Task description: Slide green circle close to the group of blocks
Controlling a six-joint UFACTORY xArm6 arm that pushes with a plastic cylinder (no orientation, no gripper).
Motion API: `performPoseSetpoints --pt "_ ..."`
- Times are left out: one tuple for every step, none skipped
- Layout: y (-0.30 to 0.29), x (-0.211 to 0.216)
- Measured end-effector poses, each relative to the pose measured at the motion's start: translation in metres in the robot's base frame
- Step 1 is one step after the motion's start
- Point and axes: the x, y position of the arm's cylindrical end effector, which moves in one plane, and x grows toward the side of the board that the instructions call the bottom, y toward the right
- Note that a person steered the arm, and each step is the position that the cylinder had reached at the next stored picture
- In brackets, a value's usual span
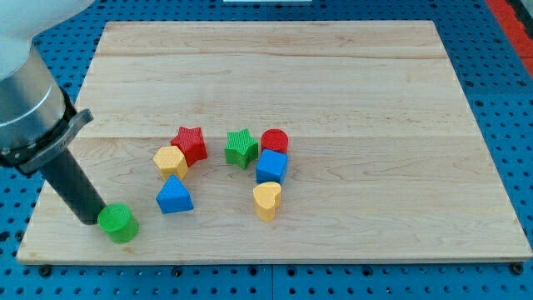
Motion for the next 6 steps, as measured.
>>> performPoseSetpoints --pt "-0.023 0.018" --pt "0.019 0.007" --pt "0.035 0.007" --pt "0.058 0.014" --pt "0.075 0.015" --pt "0.106 0.016"
